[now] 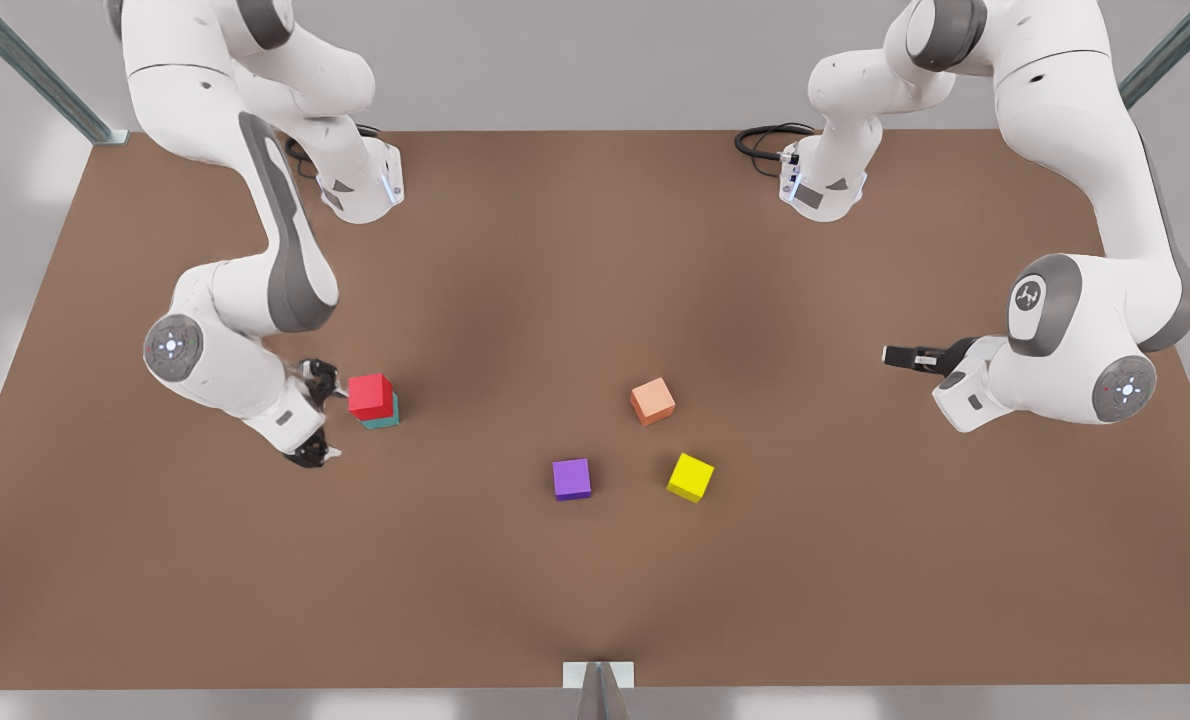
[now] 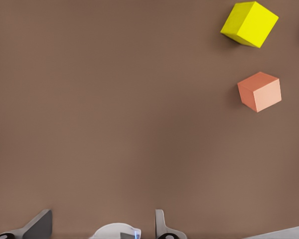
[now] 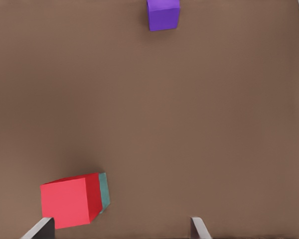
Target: Pick up red wooden cube and pass to hand red wooden cube and place in blue wooden cube
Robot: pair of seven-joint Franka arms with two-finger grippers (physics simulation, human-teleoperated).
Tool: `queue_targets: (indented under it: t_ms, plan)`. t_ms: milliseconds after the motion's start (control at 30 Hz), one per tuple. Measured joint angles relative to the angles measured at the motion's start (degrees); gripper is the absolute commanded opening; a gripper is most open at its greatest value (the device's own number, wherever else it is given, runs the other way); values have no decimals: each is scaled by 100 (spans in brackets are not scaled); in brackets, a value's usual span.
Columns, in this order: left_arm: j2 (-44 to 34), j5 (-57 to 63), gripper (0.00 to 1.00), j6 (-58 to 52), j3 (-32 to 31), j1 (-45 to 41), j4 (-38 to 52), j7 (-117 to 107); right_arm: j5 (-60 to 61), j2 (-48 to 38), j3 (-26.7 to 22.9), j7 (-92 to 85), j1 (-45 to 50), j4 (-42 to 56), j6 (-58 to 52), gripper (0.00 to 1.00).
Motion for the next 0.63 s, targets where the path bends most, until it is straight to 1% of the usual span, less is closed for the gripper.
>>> queue_targets:
  t_ms: [67, 133, 200, 300, 367, 467, 633]
  plan:
    - [0, 0, 100, -4, 0, -3, 0, -2, -112, 269, -35, 1045, -28, 689, -548, 100]
    - [0, 0, 100, -6, 0, -6, 0, -3, -377, 410, -69, 1980, -73, 1658, -1217, 100]
    - [0, 0, 100, -8, 0, -12, 0, -4, -592, 149, -92, 2791, -106, 2089, -1853, 100]
    - [0, 0, 100, -10, 0, -13, 0, -6, -767, -722, -55, 3885, -62, 1848, -2599, 100]
    - [0, 0, 100, -11, 0, -19, 0, -7, -810, -1041, -66, 4526, 14, 1778, -2927, 100]
    - [0, -2, 100, -29, 0, -28, 10, -8, -851, -1214, -82, 5377, 29, 1743, -3311, 100]
    - [-6, -9, 100, -90, -5, -28, 37, -10, -891, -1317, -87, 6514, -2, 1604, -3619, 100]
